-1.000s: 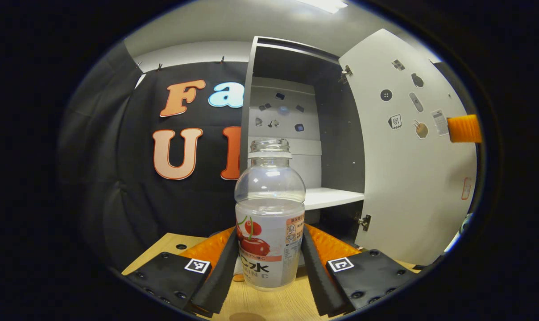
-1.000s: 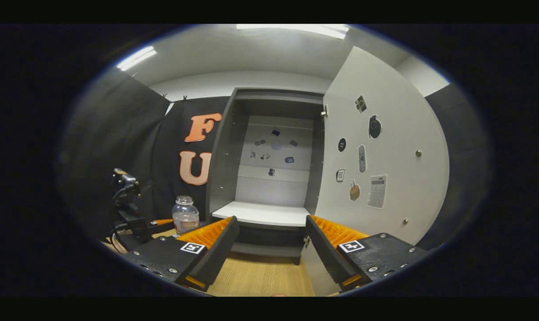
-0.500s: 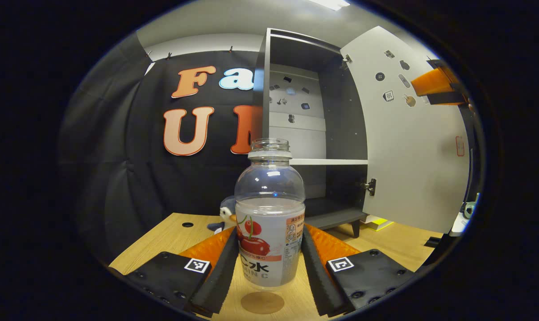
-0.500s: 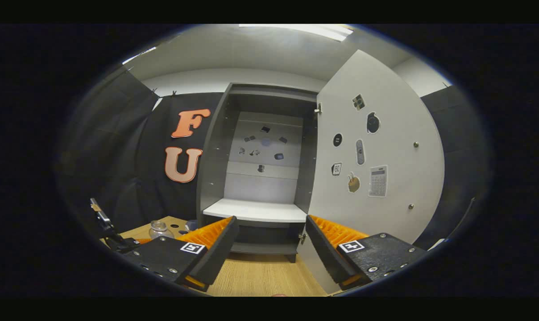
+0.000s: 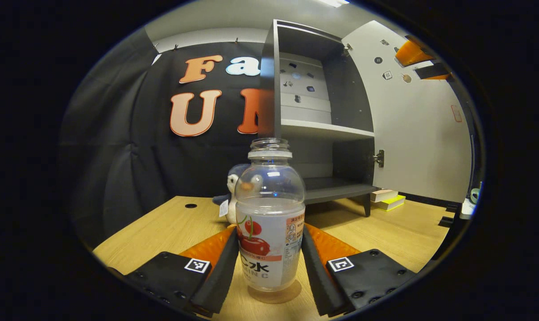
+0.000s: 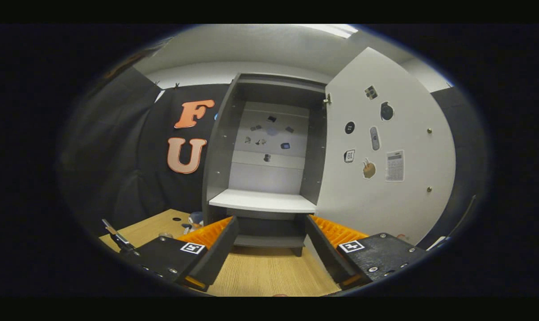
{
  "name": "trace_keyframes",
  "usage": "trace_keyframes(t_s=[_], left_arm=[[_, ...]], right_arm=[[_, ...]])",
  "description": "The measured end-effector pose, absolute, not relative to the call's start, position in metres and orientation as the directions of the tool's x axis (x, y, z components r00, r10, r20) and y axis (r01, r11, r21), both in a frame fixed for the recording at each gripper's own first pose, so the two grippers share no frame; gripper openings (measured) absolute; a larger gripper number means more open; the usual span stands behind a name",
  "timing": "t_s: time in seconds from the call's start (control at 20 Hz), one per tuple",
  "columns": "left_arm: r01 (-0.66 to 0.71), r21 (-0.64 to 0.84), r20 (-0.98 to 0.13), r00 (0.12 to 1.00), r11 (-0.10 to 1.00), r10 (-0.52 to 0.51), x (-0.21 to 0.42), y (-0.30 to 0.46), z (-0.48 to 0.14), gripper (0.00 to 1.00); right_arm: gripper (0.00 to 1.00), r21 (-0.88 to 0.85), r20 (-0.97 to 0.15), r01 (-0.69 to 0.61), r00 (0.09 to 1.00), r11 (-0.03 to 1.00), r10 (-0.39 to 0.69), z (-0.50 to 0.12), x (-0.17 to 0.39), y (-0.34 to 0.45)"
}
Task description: Open the cabinet door with the right hand, grasp the bottle in the cabinet with the left hand and place it on the coaster, then close the cabinet door with the right hand.
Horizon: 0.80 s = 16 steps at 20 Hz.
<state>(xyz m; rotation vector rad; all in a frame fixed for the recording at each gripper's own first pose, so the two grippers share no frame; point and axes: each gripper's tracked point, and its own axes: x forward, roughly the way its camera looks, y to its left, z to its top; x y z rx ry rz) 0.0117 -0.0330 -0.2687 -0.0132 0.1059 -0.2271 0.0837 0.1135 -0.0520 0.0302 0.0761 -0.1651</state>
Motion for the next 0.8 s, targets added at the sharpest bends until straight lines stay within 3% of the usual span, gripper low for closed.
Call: trace_keyframes(t_s=[0.4, 0.8], left_arm=[[0.201, -0.06, -0.16, 0.965, 0.978, -0.208, 0.01, -0.039, -0.31, 0.81], [0.204, -0.04, -0.13, 0.97, 0.978, -0.207, 0.015, -0.042, -0.307, 0.82]], right_arm=[[0.93, -0.004, -0.13, 0.146, 0.981, 0.989, -0.145, -0.071, 0.087, 0.119], [0.93, 0.014, -0.167, 0.122, 0.979, 0.992, -0.118, -0.084, 0.087, 0.125]])
